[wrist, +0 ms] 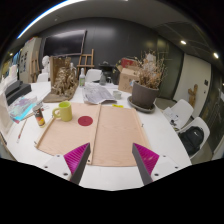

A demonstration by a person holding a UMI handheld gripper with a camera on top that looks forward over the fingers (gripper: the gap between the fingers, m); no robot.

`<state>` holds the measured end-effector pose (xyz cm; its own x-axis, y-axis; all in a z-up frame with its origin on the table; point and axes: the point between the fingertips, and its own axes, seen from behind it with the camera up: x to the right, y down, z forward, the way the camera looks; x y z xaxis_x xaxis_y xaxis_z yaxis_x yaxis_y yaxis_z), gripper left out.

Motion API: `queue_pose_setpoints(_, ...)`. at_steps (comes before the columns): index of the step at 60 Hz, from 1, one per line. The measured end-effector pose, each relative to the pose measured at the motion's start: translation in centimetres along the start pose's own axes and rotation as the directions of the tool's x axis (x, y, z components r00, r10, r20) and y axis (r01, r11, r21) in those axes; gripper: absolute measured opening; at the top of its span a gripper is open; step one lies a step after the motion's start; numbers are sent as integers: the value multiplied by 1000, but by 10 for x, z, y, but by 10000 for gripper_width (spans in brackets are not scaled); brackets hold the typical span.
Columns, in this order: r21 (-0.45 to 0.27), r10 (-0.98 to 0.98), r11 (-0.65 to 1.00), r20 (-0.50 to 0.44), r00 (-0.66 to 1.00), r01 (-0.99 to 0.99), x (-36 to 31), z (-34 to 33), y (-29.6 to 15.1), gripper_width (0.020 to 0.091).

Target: Pour water

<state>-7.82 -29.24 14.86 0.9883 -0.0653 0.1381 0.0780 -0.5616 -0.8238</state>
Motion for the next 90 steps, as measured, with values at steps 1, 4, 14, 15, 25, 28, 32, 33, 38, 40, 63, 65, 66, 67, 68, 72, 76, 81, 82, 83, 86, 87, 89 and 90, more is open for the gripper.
queue_pose_setpoints(1, 2, 1, 1000, 6, 1000, -1, -3, 2, 0, 860)
queue_pose_setpoints(4, -1, 4, 1000, 21, 1000, -4, -16, 3, -2, 860)
queue_pose_setpoints(14, 0, -5, 1000, 59, 998, 5, -85, 0, -7, 861)
queue_pose_setpoints(15, -1, -6, 1000, 64, 998, 6, -93, 0, -7, 861)
queue_pose_setpoints(25, -6, -14, 1000, 130, 991, 15, -189, -4, -10, 860)
queue_pose_setpoints(28, 0, -18, 1000, 151, 988, 18, -221, -4, -12, 861)
queue_pose_setpoints(32, 18, -25, 1000, 179, 984, 22, -266, -1, -16, 863)
queue_pose_setpoints(33, 23, -27, 999, 186, 982, 23, -277, 0, -17, 861)
queue_pose_setpoints(38, 60, -26, 998, 221, 975, 13, -328, 13, -25, 858)
queue_pose_setpoints(40, 70, -24, 997, 227, 974, 8, -344, 20, -28, 860)
queue_pose_setpoints(63, 146, 64, 985, 162, 985, -88, -410, 156, -73, 831)
queue_pose_setpoints(65, 152, 69, 984, 164, 984, -94, -412, 167, -75, 812)
queue_pose_setpoints(66, 152, 73, 984, 162, 984, -98, -413, 170, -73, 795)
queue_pose_setpoints(67, 150, 75, 984, 163, 984, -100, -415, 174, -73, 778)
queue_pose_setpoints(68, 149, 78, 983, 166, 983, -103, -417, 178, -72, 758)
queue_pose_setpoints(72, 151, 84, 982, 172, 982, -111, -422, 191, -71, 648)
queue_pose_setpoints(76, 161, 80, 981, 159, 984, -106, -422, 199, -71, 432)
queue_pose_setpoints(81, 182, 79, 977, 159, 984, -107, -423, 201, -73, 410)
queue_pose_setpoints(82, 183, 81, 977, 163, 983, -111, -423, 201, -73, 390)
queue_pose_setpoints(83, 184, 83, 977, 164, 983, -113, -423, 201, -74, 389)
queue_pose_setpoints(86, 188, 79, 976, 166, 983, -111, -424, 201, -74, 337)
queue_pose_setpoints(87, 189, 74, 976, 166, 983, -106, -424, 201, -74, 326)
queue_pose_setpoints(89, 190, 63, 977, 164, 984, -94, -424, 201, -74, 289)
queue_pose_setpoints(90, 192, 58, 977, 165, 985, -90, -424, 201, -74, 280)
